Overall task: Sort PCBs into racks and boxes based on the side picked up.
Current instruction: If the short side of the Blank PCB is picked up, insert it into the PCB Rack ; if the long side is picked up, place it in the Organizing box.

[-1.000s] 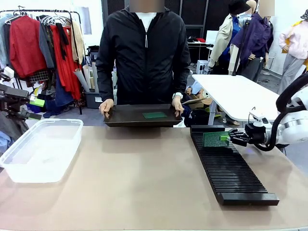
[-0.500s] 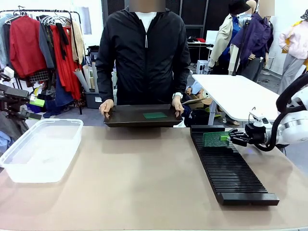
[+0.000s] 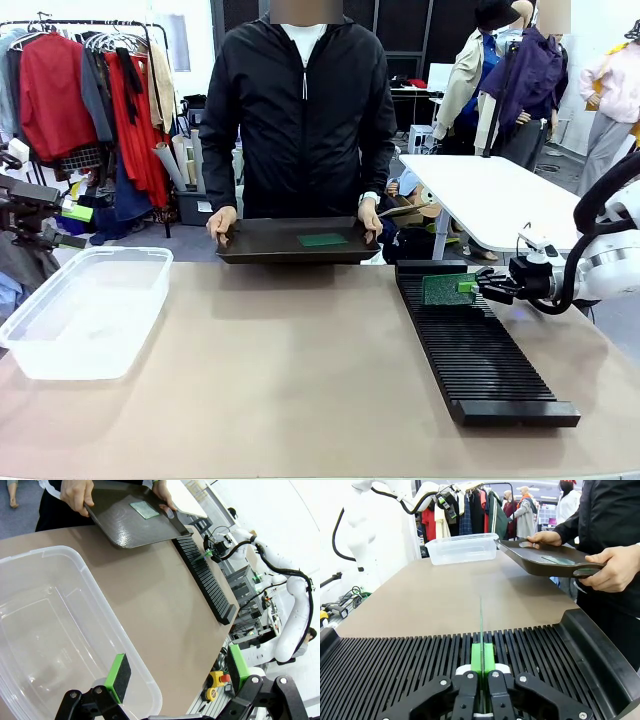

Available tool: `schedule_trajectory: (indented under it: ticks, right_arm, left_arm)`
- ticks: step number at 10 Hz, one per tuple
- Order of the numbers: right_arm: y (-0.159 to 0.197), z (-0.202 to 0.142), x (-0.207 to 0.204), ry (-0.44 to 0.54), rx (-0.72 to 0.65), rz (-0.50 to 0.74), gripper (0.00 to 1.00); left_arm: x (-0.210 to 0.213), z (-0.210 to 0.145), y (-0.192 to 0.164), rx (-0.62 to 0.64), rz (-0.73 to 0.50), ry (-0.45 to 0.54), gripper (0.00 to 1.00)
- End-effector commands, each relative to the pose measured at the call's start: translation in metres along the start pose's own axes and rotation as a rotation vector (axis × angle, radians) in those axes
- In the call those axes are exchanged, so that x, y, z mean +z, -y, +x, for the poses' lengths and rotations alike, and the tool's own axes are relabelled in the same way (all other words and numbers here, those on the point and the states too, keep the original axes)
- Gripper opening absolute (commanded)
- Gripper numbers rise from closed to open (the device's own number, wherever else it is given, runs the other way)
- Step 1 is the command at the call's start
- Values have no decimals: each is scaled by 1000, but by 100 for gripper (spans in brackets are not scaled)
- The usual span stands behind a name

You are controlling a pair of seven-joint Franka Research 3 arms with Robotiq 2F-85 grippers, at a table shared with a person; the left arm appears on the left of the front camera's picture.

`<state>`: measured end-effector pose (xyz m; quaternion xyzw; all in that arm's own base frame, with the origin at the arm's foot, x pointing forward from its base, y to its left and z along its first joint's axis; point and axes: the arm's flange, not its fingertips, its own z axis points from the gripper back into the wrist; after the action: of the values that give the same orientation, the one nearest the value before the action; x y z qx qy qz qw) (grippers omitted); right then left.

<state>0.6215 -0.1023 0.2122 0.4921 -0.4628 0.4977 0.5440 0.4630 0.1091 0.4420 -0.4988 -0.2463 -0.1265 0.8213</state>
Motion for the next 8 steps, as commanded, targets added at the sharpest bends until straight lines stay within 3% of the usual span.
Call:
schedule_trajectory:
  ticks: [1,8]
  right_arm:
    - [0,0,0,0,0,0,0]
    - [7,-6,3,-1,30,3,0]
  left_arm:
    - [1,1,2,3,0,0,100]
    - [1,1,2,3,0,0,100]
